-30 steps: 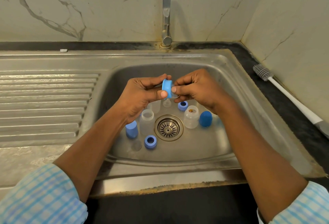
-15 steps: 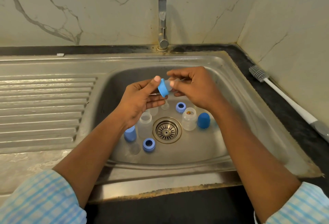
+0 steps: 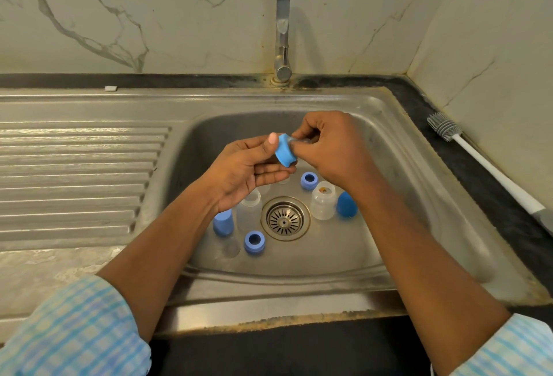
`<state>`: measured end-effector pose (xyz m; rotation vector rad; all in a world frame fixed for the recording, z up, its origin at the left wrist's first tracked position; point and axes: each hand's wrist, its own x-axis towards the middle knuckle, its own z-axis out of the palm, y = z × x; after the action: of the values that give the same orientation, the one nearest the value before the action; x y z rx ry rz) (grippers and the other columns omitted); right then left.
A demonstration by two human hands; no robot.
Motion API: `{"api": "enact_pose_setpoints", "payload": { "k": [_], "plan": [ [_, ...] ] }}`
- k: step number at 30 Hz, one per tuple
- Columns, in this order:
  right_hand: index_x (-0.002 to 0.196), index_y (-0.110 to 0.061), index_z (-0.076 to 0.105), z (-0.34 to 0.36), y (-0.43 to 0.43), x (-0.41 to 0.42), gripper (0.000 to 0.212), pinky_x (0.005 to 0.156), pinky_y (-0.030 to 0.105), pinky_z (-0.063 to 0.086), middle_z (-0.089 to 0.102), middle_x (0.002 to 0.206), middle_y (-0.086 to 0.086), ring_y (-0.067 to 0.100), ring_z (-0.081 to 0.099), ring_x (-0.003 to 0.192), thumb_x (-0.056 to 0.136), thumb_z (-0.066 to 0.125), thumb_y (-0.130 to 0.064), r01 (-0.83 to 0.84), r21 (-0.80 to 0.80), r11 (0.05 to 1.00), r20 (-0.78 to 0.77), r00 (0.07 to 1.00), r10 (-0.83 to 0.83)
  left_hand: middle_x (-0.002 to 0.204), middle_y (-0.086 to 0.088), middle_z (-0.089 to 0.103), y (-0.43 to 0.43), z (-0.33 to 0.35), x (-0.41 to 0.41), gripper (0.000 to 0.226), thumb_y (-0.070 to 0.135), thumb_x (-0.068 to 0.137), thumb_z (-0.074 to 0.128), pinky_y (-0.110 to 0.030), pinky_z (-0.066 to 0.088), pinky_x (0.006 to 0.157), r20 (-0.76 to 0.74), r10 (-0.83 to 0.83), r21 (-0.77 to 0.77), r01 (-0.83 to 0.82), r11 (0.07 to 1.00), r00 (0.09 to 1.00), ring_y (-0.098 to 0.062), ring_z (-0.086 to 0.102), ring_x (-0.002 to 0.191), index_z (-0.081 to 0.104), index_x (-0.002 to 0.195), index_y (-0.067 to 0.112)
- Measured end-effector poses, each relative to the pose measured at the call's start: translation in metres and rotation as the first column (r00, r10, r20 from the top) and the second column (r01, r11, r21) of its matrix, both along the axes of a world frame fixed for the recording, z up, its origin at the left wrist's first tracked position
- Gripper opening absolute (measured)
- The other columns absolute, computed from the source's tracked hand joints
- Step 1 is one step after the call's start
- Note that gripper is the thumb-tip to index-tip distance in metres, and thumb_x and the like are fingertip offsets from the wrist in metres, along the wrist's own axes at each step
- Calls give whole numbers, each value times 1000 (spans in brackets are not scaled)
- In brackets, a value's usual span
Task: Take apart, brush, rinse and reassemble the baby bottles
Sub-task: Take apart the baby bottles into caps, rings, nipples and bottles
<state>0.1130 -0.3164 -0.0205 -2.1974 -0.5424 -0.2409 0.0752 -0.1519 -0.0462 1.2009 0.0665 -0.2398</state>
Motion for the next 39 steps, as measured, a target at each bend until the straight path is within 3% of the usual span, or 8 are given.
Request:
{"api": "enact_pose_setpoints", "payload": {
  "k": [4, 9, 14, 20, 23, 30, 33, 39],
  "plan": [
    [78, -10, 72, 2, -3, 1, 4, 61, 24, 50, 66, 69, -1, 9, 59, 63, 80, 74, -8, -50, -52, 997, -76, 996, 46, 106, -16, 75, 1, -3, 0, 43, 26, 79, 65, -29, 62, 74, 10, 33, 4, -33, 999, 999, -28, 74, 95, 66, 118, 10],
    [79, -14, 72, 8, -9, -1, 9, 58, 16, 45, 63, 69, -8, 4, 57, 62, 81, 75, -6, -134, -141, 981, -149, 982, 113, 102, -13, 76, -1, -6, -1, 40, 20, 74, 69, -27, 61, 68, 25, 75, 37, -76, 996, 997, -27, 75, 91, 68, 113, 10],
    [91, -9, 75, 5, -9, -4, 7, 69, 25, 44, 60, 93, -3, 7, 55, 74, 85, 70, -9, -197, -213, 957, -192, 969, 157, 101, -10, 77, 1, -7, 1, 39, 17, 71, 71, -29, 62, 72, 40, 92, 67, -94, 993, 995, -25, 75, 90, 70, 110, 13],
    [91, -5, 77, 5, -13, -3, 12, 79, 29, 50, 67, 95, 4, 13, 63, 82, 90, 67, -11, -173, -17, 985, -209, 964, 165, 105, -10, 76, 3, -3, 3, 41, 19, 73, 69, -25, 61, 69, 53, 87, -4, -87, 996, 995, -26, 74, 95, 69, 113, 14],
    [88, -16, 77, 3, -10, -4, 7, 80, 32, 57, 73, 86, 3, 18, 69, 82, 86, 73, -11, -98, 115, 989, -195, 974, 119, 104, -9, 76, 4, -2, 3, 40, 19, 72, 68, -24, 60, 68, 56, 90, -33, -88, 996, 994, -25, 74, 94, 68, 112, 15],
    [81, -12, 74, -2, -2, -5, 5, 58, 17, 51, 66, 68, -4, 2, 60, 60, 79, 78, -10, -3, 133, 991, -109, 994, 17, 102, -10, 77, 3, -6, 4, 42, 14, 71, 70, -31, 62, 76, 83, 89, 12, -90, 996, 993, -26, 75, 92, 68, 113, 12],
    [86, -7, 74, 1, -6, -4, 11, 62, 23, 58, 71, 76, 6, 15, 69, 68, 77, 80, -5, -23, 204, 979, -182, 981, 61, 100, -8, 77, 4, -7, 5, 41, 12, 70, 70, -32, 62, 77, 96, 86, 11, -87, 996, 992, -24, 75, 92, 68, 111, 13],
    [98, -5, 71, 6, -9, -8, 21, 70, 25, 60, 72, 84, 6, 17, 73, 79, 80, 76, 2, -51, 431, 901, -292, 937, 192, 100, -4, 77, 6, -6, 4, 42, 8, 70, 68, -30, 62, 75, 141, 102, -28, -99, 995, 985, -22, 74, 93, 67, 112, 14]
  ]
}}
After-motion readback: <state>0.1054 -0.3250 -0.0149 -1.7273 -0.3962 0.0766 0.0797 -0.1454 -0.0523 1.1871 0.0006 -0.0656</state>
